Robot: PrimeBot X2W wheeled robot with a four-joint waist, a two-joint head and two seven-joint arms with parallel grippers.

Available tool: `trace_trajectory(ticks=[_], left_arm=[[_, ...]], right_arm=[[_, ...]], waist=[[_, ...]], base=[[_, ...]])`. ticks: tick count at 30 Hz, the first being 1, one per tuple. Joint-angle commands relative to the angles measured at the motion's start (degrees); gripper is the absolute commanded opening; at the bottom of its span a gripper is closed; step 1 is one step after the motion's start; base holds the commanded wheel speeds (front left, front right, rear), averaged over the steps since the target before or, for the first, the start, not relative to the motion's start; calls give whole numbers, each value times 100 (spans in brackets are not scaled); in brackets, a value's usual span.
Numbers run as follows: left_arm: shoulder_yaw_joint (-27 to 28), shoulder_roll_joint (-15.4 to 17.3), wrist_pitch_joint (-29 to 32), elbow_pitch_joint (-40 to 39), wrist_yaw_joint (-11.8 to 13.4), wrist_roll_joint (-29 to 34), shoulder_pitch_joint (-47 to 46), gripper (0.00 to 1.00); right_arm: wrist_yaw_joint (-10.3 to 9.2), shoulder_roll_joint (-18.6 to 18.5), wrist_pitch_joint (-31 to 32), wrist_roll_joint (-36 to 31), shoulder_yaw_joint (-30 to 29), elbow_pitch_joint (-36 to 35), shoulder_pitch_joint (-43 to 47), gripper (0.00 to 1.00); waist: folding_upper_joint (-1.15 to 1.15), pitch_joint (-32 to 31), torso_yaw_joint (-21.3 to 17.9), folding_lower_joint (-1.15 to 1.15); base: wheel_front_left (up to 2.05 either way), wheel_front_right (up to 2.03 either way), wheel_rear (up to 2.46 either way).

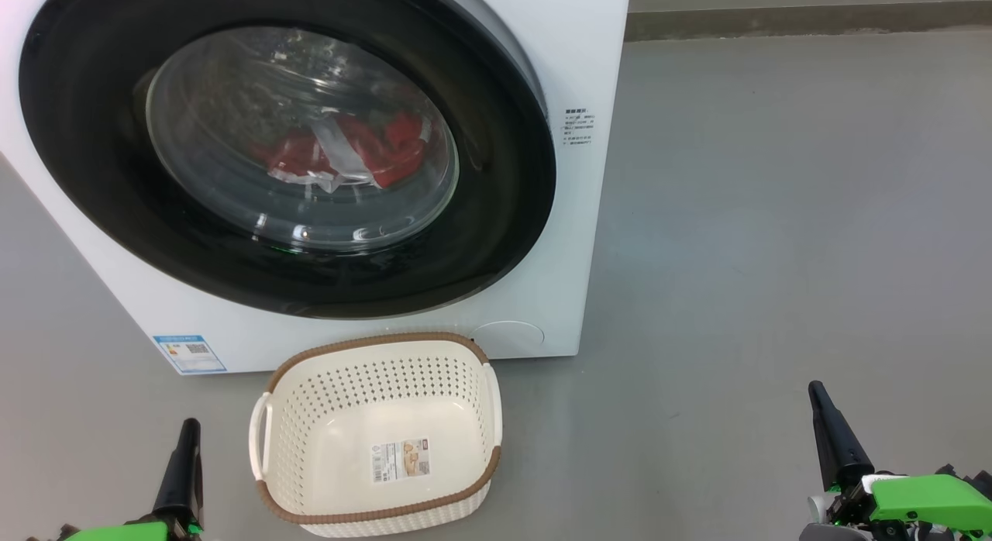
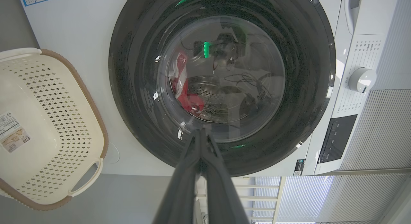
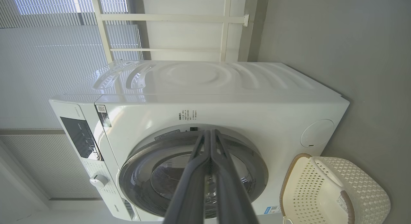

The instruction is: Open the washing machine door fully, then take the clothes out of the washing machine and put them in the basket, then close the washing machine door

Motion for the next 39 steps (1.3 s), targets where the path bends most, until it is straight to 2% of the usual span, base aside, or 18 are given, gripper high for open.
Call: trace_trajectory(ticks=[1, 39], left_arm=[[186, 112, 37, -144, -23, 44, -214, 0], [192, 108, 42, -144, -23, 49, -215, 0]], right_arm=[[9, -9, 30, -35, 92, -149, -225, 0], [9, 19, 62, -68, 52, -147, -229, 0]], waist=[[0, 0, 0, 0], [0, 0, 0, 0]], base=[[0, 0, 0], [0, 0, 0]])
